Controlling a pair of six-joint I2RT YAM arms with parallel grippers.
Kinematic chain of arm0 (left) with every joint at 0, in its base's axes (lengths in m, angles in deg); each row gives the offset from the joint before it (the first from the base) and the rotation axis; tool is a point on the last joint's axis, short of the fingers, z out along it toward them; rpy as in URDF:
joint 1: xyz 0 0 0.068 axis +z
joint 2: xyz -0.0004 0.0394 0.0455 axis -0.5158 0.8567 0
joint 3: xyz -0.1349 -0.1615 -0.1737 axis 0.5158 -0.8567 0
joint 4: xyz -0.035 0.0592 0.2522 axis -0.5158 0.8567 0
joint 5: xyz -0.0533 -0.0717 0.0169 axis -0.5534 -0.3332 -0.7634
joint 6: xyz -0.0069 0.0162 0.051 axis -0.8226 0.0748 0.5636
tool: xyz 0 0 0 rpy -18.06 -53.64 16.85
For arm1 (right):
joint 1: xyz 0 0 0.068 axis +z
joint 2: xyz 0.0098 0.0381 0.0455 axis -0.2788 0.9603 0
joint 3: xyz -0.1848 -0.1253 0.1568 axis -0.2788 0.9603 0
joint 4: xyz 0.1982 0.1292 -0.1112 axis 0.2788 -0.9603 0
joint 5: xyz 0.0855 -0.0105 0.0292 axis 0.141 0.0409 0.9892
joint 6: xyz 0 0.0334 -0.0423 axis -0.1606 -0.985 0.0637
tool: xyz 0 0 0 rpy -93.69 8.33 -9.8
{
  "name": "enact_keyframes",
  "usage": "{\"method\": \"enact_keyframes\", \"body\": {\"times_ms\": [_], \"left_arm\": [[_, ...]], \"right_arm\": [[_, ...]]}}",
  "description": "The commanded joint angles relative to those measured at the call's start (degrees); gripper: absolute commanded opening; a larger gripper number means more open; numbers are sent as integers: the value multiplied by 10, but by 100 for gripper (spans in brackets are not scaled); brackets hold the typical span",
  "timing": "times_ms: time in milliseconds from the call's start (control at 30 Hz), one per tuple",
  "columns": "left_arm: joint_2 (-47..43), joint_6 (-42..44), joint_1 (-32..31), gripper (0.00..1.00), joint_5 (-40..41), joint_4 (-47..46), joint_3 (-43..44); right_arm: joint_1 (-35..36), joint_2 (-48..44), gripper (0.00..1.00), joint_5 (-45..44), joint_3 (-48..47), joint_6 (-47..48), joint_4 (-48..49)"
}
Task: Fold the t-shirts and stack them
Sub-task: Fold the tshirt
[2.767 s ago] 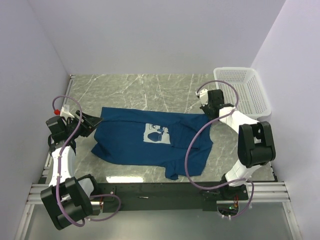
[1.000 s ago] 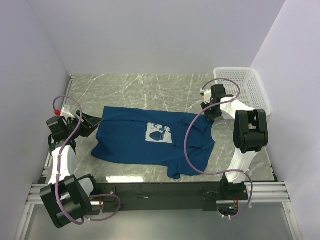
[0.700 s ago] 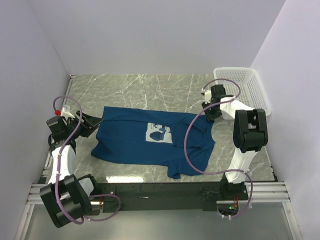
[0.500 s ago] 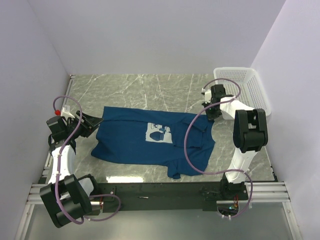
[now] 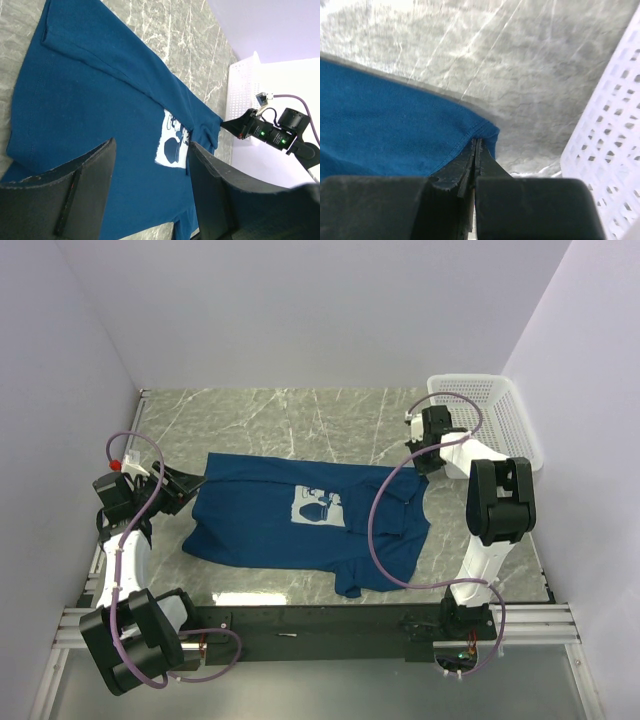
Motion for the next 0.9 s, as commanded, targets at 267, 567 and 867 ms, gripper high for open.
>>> {"method": "enact_keyframes", "body": {"times_ms": [267, 567, 867], "left_arm": [[0, 2, -2, 65, -11, -21, -2], [0, 2, -2, 65, -12, -22, -2], [3, 3, -2, 65, 12, -14, 3]], "right_arm": [[-3, 11, 0, -41, -63, 10, 31], [-2, 9, 28, -43, -61, 22, 26], [36, -39, 31, 72, -99, 50, -56]]}}
